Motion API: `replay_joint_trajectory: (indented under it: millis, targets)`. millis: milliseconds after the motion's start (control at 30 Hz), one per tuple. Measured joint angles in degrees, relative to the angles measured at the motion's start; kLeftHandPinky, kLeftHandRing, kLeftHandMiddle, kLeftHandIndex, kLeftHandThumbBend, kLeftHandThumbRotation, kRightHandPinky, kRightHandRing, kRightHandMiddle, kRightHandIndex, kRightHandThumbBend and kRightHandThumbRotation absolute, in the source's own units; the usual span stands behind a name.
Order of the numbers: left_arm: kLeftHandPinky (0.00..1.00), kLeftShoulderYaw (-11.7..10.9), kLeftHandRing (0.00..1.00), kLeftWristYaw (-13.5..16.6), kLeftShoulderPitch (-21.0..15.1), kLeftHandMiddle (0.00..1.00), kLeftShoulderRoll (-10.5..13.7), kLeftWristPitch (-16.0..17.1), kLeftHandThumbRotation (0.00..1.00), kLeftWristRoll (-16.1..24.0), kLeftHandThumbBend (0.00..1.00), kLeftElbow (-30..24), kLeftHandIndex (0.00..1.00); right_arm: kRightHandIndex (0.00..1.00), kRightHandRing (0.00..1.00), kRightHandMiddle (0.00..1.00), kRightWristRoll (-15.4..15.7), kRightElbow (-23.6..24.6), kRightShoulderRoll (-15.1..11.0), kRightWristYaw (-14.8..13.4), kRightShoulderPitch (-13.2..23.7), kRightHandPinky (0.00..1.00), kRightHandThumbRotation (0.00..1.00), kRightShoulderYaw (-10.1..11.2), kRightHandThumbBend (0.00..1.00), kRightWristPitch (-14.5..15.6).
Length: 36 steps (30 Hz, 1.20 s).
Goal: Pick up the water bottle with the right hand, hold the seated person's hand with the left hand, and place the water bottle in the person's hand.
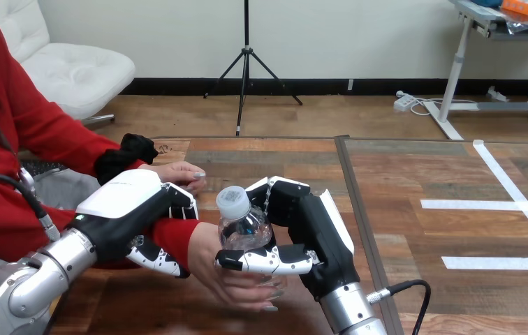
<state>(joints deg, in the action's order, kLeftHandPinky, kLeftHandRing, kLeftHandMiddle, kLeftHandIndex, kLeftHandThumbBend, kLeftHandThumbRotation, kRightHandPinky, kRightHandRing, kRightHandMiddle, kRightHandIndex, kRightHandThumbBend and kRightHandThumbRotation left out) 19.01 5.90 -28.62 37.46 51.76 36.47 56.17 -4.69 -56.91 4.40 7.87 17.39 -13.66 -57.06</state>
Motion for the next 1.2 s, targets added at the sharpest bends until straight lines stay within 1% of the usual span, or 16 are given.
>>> replay_joint_trajectory:
  millis: [533,1200]
  targets:
    - [0.28,-0.08,0.34,-0.29,0.0,0.41,-0.06,0.0,0.0,-0.03,0.78,-0.03,0.43,0.4,0.38,0.42,-0.02,0.0,0.0,0.23,0.0,0.32,0.0,0.0,0.92,-0.38]
    - [0.29,-0.1,0.35,-0.52,-0.01,0.42,-0.06,0.02,0.0,-0.03,0.77,-0.04,0.44,0.41,0.38,0.43,-0.19,0.0,0.0,2.0,0.0,0.32,0.0,-0.01,0.91,-0.63]
